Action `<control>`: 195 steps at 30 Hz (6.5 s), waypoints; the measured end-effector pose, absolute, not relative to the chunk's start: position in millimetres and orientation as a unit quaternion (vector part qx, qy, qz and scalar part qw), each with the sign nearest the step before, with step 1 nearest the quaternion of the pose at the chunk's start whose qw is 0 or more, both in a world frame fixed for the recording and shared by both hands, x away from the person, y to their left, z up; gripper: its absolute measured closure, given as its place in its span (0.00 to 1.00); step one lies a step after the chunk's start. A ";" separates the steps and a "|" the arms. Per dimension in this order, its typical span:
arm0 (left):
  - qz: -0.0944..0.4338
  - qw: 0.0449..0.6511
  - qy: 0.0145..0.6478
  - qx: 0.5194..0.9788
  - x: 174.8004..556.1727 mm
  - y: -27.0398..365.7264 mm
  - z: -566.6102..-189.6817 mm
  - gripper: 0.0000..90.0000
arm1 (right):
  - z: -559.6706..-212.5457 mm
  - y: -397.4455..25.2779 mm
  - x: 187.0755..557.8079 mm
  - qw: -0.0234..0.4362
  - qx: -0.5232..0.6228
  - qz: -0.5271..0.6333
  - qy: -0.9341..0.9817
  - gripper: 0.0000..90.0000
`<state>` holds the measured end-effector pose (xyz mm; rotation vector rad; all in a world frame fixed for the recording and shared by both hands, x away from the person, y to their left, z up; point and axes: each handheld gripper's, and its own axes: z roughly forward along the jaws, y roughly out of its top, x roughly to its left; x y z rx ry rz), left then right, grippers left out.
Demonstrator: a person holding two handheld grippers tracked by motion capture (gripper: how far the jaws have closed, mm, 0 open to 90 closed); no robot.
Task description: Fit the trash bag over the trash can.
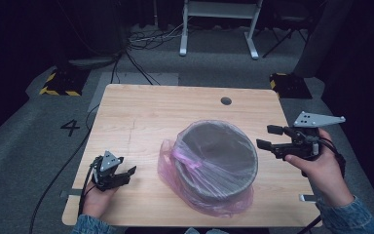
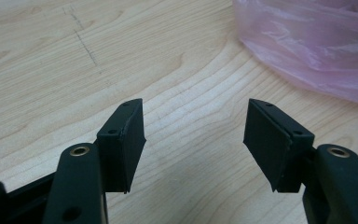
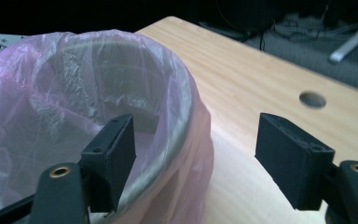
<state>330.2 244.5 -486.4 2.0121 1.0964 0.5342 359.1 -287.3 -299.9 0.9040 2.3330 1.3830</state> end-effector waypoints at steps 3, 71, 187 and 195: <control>0.206 0.380 0.433 0.791 333.0 244.5 -488.3 0.42 | -296.4 -281.9 362.9 0.141 0.310 0.488 0.803 0.26; 0.186 0.356 0.434 0.807 342.7 241.9 -504.0 0.38 | -359.6 -84.2 372.1 0.034 0.079 0.308 0.948 0.56; 0.187 0.356 0.436 0.805 343.9 241.2 -504.1 0.37 | -282.7 -137.6 380.9 0.126 0.182 0.391 0.894 0.41; 0.187 0.355 0.437 0.805 343.3 241.0 -504.0 0.37 | -273.9 -162.1 384.7 0.146 0.208 0.393 0.884 0.44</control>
